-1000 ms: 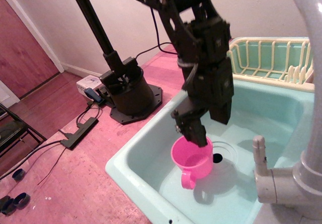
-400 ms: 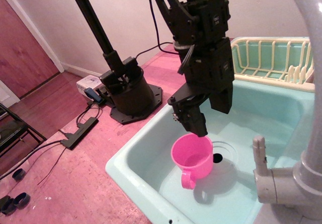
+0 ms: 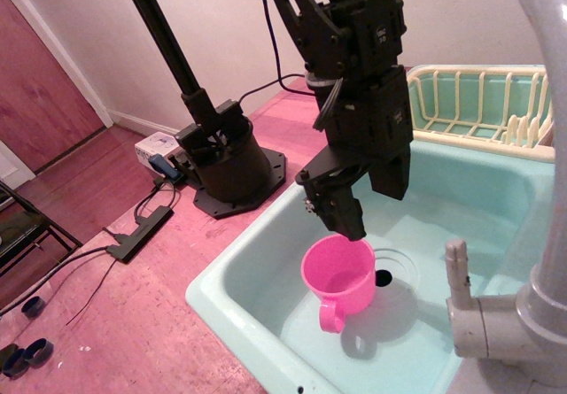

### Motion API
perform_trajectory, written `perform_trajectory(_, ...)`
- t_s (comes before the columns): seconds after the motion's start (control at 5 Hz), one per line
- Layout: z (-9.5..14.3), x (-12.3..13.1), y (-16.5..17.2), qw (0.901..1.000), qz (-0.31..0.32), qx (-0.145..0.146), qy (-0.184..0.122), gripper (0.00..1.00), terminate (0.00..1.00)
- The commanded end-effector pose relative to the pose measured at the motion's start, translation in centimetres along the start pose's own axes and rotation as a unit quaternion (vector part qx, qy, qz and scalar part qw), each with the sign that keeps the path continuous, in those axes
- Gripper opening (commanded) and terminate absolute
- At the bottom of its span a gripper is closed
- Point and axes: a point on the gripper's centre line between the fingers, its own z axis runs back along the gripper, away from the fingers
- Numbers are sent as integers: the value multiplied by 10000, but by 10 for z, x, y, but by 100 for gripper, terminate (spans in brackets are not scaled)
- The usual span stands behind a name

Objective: Flip cup upright

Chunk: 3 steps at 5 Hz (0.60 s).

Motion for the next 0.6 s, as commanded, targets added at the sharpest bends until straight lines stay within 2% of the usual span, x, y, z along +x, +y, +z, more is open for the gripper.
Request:
perform_trajectory(0.0, 18, 5, 0, 9996, -45, -17, -296, 100, 0)
perform_trajectory(0.2, 18, 5, 0, 9996, -45, -17, -296, 100, 0)
perform_trajectory(0.4, 18, 5, 0, 9996, -45, -17, -296, 100, 100)
